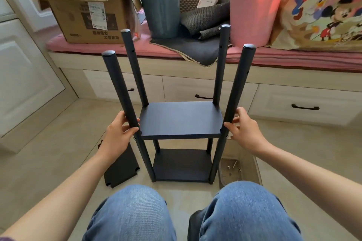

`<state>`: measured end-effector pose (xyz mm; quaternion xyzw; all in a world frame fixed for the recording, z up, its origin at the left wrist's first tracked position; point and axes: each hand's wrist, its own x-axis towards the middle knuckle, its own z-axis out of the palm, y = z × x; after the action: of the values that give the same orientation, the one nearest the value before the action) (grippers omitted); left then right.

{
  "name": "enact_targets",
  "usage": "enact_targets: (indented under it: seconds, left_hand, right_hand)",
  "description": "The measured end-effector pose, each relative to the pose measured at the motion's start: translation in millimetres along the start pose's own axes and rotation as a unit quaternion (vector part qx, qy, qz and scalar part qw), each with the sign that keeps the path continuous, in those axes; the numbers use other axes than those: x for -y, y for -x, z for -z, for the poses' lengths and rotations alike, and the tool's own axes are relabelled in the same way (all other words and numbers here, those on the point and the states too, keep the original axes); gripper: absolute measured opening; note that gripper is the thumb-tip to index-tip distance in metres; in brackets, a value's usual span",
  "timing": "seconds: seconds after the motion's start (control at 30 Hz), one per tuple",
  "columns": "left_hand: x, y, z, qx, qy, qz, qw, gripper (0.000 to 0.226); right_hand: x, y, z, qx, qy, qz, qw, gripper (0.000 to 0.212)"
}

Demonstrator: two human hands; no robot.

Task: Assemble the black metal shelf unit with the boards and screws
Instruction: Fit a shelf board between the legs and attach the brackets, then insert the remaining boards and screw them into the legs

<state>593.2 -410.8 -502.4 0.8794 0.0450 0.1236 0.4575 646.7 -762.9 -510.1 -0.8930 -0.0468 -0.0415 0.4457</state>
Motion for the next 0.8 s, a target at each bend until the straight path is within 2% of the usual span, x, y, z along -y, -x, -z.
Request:
enact_targets:
  seconds: [0.13,0.23,0.3,0.47,0.67,0.8]
  left_hand:
    - [-1,5,0,-0.007,-0.001,0.011,1.0,0.037]
    - [2,14,4,-0.009,0.012,0.026,1.0,0.039]
    - [9,24,9,-0.009,0.011,0.037,0.999,0.038]
    - [34,48,21,-0.01,0.017,0.099,0.995,0.02]
    - [96,81,31,-0.027,0.0,0.194,0.981,0.013]
    - [147,92,29,-0.036,-0.005,0.266,0.963,0.011]
  right_hand:
    - [7,8,0,-0.018,0.026,-0.056,0.998,0.023]
    - [8,19,-3,0.035,0.08,-0.108,0.99,0.032]
    - [11,26,-9,0.058,0.094,-0.12,0.987,0.027]
    - [24,36,-40,0.122,0.119,-0.081,0.982,0.014]
    - [44,38,-106,0.256,0.141,-0.048,0.955,0.026]
    - [54,38,-166,0.35,0.114,-0.043,0.929,0.023]
